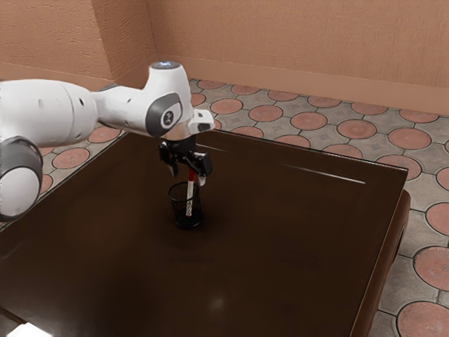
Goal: Take the marker out of the pen holder and place it to the left of the pen holder.
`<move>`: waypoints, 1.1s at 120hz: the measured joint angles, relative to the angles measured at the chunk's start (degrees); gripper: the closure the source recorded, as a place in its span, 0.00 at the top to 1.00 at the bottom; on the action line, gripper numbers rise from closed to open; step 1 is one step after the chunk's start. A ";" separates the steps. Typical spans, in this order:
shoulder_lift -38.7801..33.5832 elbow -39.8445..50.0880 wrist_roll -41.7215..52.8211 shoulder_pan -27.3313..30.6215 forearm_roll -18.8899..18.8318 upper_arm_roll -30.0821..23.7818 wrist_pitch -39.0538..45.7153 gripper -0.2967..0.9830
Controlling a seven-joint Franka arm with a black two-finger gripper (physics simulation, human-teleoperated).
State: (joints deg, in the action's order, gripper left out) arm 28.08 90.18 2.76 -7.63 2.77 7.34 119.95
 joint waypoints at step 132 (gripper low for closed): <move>1.00 1.11 11.76 0.33 0.80 0.13 8.17 0.28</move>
State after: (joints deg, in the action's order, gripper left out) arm 29.08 91.29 14.51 -7.30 3.57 7.47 128.13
